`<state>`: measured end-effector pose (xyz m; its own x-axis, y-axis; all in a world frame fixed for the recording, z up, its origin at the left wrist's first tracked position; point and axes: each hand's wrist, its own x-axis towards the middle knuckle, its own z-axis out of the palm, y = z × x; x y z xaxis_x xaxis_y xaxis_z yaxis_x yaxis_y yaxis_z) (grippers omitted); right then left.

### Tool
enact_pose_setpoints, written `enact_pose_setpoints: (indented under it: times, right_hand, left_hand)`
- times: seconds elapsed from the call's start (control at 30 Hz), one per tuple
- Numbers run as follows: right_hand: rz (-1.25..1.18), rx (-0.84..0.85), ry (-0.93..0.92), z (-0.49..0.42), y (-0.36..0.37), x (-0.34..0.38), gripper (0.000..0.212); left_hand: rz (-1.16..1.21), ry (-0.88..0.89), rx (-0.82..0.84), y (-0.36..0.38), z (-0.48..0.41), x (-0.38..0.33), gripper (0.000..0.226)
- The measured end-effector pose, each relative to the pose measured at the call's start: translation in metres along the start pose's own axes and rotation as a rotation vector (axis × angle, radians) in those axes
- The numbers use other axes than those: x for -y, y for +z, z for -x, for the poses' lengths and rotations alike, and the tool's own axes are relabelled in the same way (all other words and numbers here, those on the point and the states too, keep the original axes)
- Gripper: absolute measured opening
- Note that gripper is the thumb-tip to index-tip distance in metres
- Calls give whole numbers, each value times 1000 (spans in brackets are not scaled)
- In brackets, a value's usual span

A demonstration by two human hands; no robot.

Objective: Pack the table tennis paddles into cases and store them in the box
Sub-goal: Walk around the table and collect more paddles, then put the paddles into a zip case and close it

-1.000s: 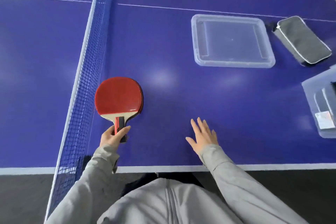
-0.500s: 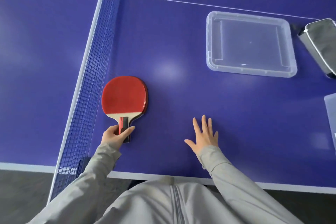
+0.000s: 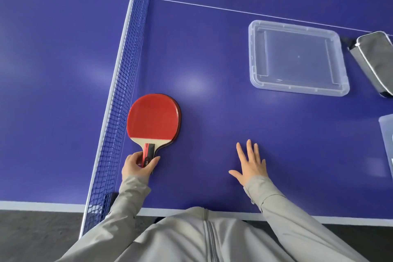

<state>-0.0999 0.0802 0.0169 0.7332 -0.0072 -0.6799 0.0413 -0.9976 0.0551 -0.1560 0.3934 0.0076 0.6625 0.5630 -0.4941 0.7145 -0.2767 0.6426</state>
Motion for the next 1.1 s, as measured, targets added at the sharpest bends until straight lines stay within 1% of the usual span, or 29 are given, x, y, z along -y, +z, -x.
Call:
enact_pose_setpoints:
  times: [0.23,0.47,0.57,0.67,0.73,0.8,0.83,0.9,0.97,1.0,1.1]
  right_hand:
    - [40,5,8,-1,0,1,92]
    - [-36,3,32,3,-1,5,90]
    - [-66,6,41,7,1,7,89]
    - [-75,1,41,9,0,5,88]
    - [-111,-19,36,11,-2,3,86]
    - [-162,-43,27,15,-3,-2,84]
    - [-191,-50,22,18,-4,-6,82]
    - [-248,-65,16,25,-2,-19,79]
    - [-316,-83,21,35,1,-38,77]
    - [-355,-94,30,41,3,-50,75]
    - [-450,-159,66,62,11,-95,73]
  left_hand:
    - [-15,42,-29,4,2,0,29]
    - [-57,57,-9,3,3,-4,28]
    - [-78,43,43,0,4,-8,33]
    - [-112,82,42,-5,13,-10,42]
    - [-203,123,15,-8,25,-9,49]
    - [-327,159,-29,-12,39,-8,60]
    - [-375,184,-52,-13,46,-9,65]
    - [-441,308,-87,-14,62,-13,75]
    - [-513,470,-68,-8,76,-23,96]
    - [-562,552,-41,-2,83,-30,101]
    - [-693,757,62,36,104,-59,98]
